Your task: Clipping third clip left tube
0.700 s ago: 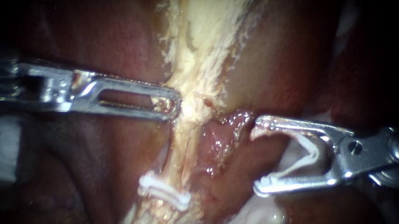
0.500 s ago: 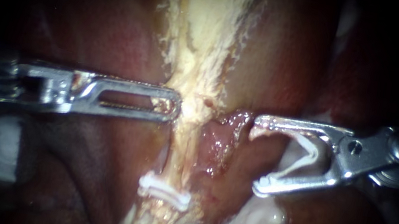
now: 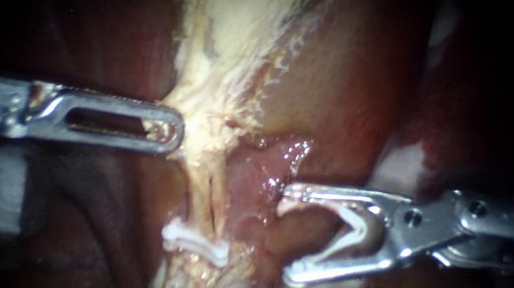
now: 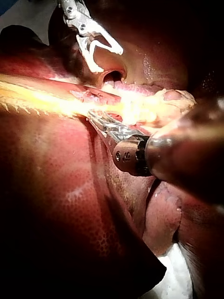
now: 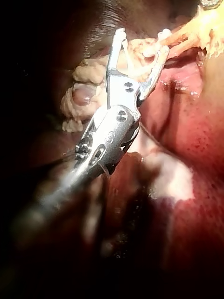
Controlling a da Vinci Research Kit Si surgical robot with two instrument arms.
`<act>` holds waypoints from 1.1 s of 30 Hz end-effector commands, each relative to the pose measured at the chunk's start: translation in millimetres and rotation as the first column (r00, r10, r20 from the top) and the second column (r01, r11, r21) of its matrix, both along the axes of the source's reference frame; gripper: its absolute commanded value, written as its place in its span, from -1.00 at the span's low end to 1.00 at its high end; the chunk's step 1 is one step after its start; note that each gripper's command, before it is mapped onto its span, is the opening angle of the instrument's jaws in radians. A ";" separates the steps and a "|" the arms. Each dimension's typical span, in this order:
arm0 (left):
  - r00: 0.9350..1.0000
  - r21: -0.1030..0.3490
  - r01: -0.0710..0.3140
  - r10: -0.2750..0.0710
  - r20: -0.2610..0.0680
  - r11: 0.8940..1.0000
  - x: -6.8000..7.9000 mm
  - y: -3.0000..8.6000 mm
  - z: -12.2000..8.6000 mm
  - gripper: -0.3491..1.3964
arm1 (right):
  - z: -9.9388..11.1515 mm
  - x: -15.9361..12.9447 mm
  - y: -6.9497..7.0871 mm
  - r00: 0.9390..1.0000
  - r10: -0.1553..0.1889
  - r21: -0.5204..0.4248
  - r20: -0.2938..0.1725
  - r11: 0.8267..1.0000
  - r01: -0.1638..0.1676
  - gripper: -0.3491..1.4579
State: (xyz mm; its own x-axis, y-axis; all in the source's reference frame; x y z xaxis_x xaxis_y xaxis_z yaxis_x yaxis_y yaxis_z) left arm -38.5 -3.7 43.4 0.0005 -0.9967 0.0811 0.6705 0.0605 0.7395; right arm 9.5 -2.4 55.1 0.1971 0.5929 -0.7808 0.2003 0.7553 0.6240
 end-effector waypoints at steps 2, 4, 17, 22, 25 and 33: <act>1.000 -0.001 0.002 -0.002 -0.001 1.000 -0.1 -0.1 -0.2 -1.00 | 0.6 1.1 -0.3 1.000 -0.003 0.013 0.002 1.000 0.003 0.05; 1.000 -0.001 0.002 -0.002 -0.002 1.000 -0.1 -0.1 -0.3 -1.00 | 1.5 2.4 -0.6 1.000 -0.008 0.032 0.012 0.999 0.008 0.05; 1.000 0.000 0.004 -0.004 -0.003 1.000 0.1 -0.5 -1.2 -1.00 | 5.7 7.1 -1.4 0.998 -0.027 0.081 0.052 0.996 0.022 0.05; 1.000 0.001 0.005 -0.005 -0.003 1.000 0.0 -0.7 -1.9 -1.00 | 6.7 7.0 -1.0 0.998 -0.027 0.086 0.057 0.996 0.022 0.05; 1.000 0.002 0.006 -0.006 -0.004 1.000 0.0 -0.9 -2.3 -1.00 | 7.0 6.9 -0.8 0.998 -0.026 0.086 0.057 0.996 0.021 0.05; 1.000 0.002 0.008 -0.008 -0.005 1.000 -0.2 -1.1 -2.8 -1.00 | 7.4 7.6 -0.5 0.998 -0.023 0.087 0.059 0.996 0.018 0.05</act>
